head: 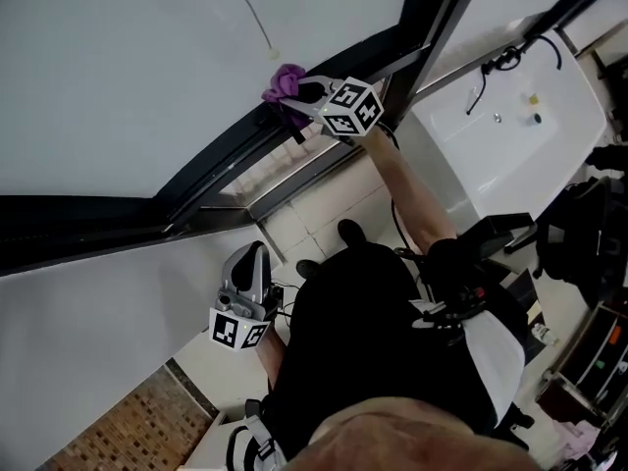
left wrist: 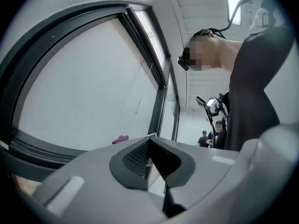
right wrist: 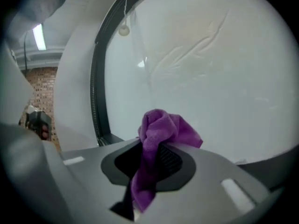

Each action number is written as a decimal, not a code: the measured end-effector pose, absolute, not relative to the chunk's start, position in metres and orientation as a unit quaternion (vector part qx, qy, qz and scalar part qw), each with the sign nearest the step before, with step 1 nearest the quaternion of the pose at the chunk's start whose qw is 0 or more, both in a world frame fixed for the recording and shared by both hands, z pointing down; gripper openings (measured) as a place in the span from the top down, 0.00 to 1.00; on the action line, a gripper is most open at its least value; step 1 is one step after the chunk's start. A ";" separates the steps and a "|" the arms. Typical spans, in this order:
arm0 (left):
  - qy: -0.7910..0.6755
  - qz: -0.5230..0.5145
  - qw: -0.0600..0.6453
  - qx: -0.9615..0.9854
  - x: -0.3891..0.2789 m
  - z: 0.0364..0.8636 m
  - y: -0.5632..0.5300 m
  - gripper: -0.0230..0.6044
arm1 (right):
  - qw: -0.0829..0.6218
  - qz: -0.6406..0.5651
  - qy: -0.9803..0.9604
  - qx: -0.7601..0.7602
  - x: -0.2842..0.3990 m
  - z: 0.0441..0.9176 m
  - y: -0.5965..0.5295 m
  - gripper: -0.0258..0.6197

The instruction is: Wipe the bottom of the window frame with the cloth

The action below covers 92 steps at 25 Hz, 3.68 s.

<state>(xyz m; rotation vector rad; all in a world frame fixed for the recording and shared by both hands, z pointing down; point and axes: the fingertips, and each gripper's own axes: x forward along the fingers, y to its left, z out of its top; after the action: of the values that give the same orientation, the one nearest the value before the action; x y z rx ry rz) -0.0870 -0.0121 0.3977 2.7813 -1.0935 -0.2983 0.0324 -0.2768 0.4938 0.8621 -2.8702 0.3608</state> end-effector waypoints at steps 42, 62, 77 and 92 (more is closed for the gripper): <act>-0.271 -0.152 0.099 0.945 -0.101 0.411 -0.094 0.96 | 0.291 -0.061 -0.832 0.469 0.071 0.502 -0.307 0.85; -0.253 -0.129 0.090 0.955 0.002 0.396 -0.128 0.96 | 0.488 -0.067 -0.633 0.597 0.352 0.547 -0.383 0.86; -0.255 -0.145 0.093 0.951 -0.029 0.401 -0.138 0.96 | 0.195 -0.008 -0.874 0.445 0.114 0.465 -0.287 0.85; -0.253 -0.128 0.088 0.955 -0.009 0.398 -0.145 0.96 | 0.371 -0.067 -0.810 0.449 0.185 0.537 -0.337 0.85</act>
<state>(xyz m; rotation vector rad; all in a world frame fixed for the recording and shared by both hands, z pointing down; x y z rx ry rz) -0.0087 -0.1453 0.3976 2.8428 -0.7530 -0.3815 0.1854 -0.3367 0.5367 1.1509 -2.0785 -0.1715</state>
